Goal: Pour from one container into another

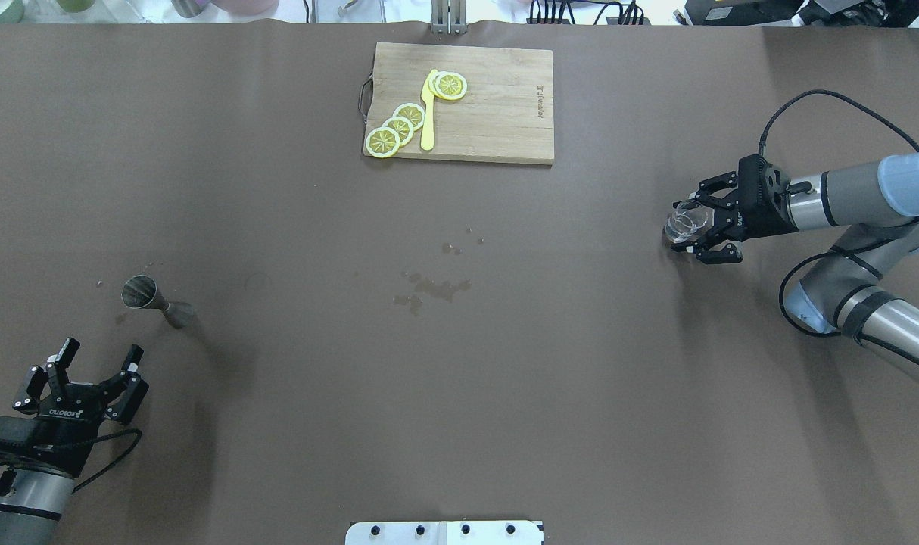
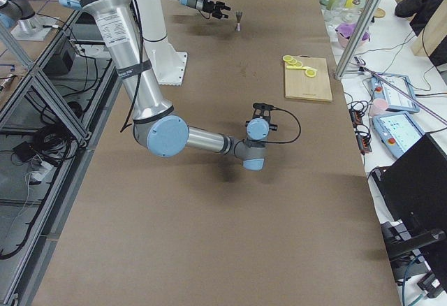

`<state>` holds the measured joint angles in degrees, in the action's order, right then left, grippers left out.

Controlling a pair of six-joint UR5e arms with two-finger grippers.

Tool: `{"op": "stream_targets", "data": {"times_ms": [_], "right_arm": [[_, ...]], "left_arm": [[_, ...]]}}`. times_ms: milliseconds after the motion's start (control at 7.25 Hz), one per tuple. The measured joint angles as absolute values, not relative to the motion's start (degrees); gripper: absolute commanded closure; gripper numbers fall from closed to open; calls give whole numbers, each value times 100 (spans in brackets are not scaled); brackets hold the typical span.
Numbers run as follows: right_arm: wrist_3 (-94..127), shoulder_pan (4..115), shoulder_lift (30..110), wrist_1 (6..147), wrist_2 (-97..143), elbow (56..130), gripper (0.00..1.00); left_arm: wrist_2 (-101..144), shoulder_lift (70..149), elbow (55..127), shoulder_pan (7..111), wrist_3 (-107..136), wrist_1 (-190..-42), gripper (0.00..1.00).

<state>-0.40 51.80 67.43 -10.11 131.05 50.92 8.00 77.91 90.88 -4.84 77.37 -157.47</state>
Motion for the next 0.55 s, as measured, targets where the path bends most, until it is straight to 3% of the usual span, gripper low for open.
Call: {"op": "stream_targets", "data": {"times_ms": [276, 552], "right_arm": [[26, 5171, 6749, -1011, 13105, 5089, 49], [42, 5170, 6749, -1006, 13120, 5092, 72]], "left_arm": [[829, 7858, 9086, -459, 8018, -15429, 3], [907, 8000, 9093, -290, 8057, -15217, 3]]}}
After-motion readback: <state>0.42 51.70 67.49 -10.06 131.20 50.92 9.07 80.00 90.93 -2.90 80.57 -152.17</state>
